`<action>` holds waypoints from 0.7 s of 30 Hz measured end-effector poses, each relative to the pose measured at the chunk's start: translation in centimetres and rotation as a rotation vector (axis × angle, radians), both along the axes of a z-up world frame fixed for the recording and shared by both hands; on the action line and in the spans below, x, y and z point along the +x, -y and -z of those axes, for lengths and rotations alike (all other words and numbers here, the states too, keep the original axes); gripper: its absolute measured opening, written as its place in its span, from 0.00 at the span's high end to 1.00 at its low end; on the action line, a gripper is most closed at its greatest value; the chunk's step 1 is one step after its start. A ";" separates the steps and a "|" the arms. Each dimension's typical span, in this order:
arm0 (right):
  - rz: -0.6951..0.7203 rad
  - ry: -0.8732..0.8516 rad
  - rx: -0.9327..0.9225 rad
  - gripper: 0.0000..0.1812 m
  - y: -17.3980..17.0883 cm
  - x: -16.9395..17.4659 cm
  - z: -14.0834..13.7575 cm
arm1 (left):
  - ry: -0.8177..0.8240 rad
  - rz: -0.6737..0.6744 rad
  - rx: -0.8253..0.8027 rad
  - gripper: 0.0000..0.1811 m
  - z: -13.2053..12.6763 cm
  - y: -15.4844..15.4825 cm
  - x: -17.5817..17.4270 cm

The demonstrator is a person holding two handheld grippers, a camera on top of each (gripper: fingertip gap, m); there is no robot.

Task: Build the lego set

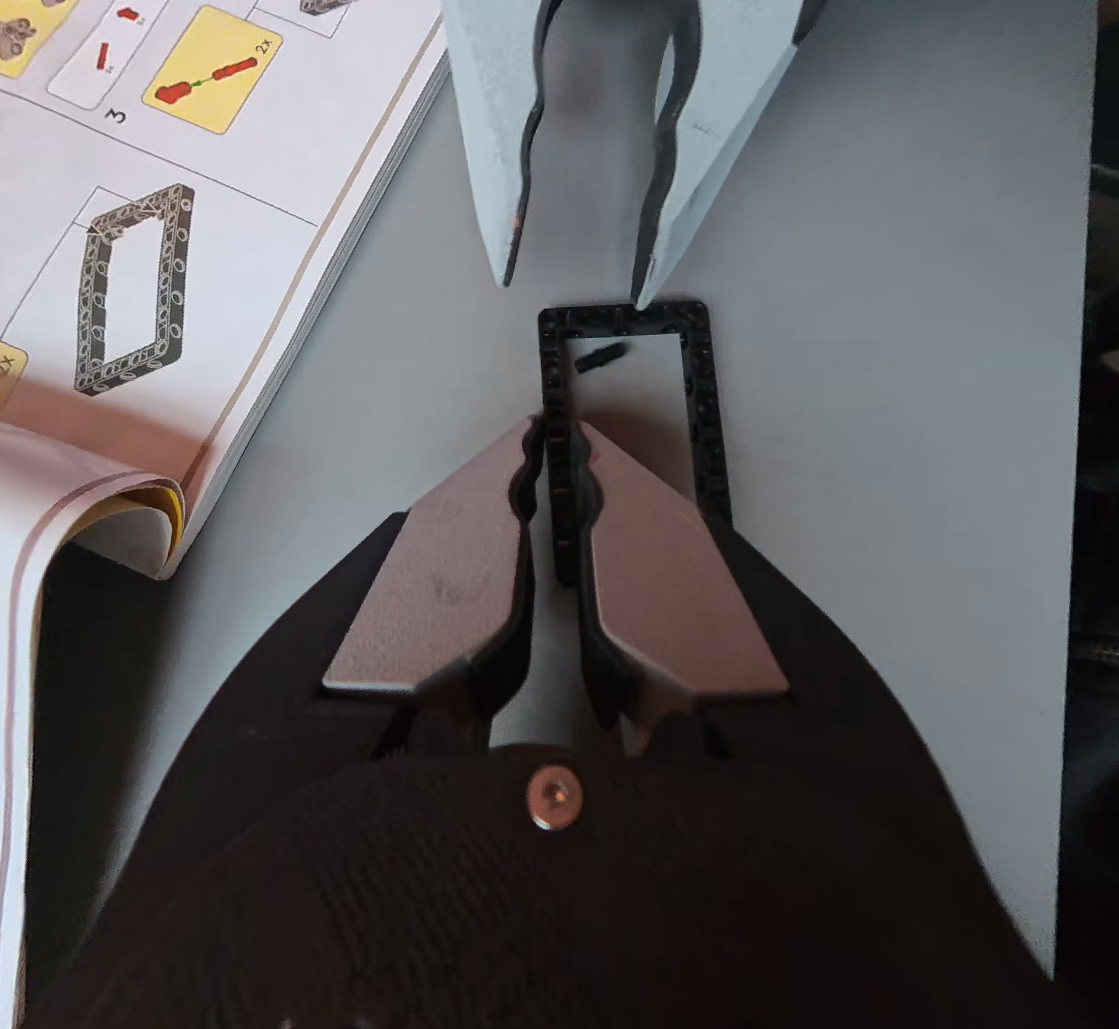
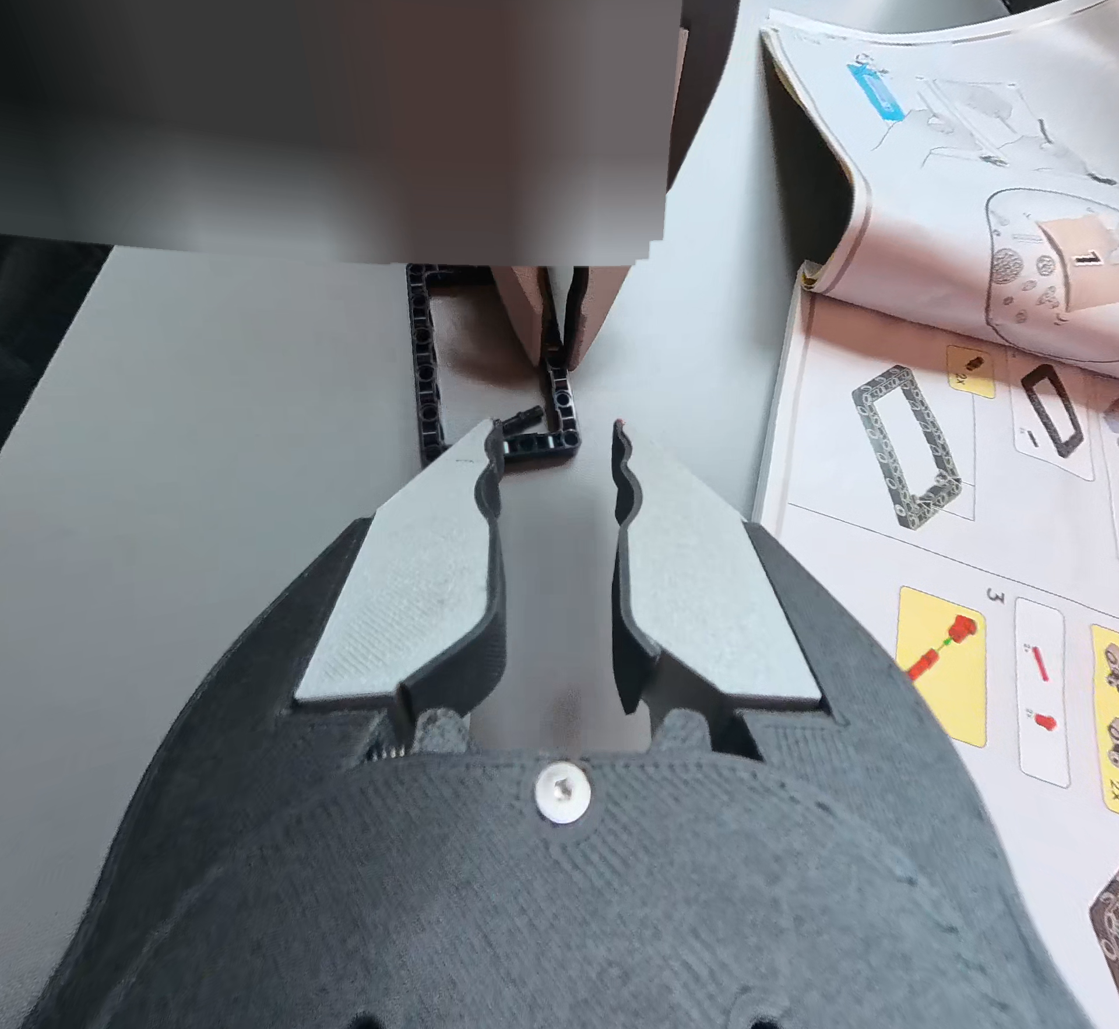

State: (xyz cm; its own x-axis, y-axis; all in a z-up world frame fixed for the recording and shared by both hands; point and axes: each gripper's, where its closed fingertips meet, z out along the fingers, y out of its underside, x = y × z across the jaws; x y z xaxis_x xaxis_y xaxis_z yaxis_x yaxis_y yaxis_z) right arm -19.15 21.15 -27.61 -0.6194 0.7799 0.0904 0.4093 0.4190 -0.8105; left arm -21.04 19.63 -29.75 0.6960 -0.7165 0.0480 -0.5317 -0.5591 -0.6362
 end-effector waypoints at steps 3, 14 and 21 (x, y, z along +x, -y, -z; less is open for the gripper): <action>-0.005 0.012 0.036 0.81 0.1 -0.2 0.5 | 0.000 0.003 0.005 0.97 0.0 0.1 0.1; 0.001 0.023 0.089 0.82 0.4 -0.7 1.1 | 0.031 0.011 0.003 0.97 0.0 0.0 0.2; -0.005 0.039 0.128 0.82 0.5 -0.7 1.7 | 0.035 0.010 0.009 0.97 0.0 -0.1 0.4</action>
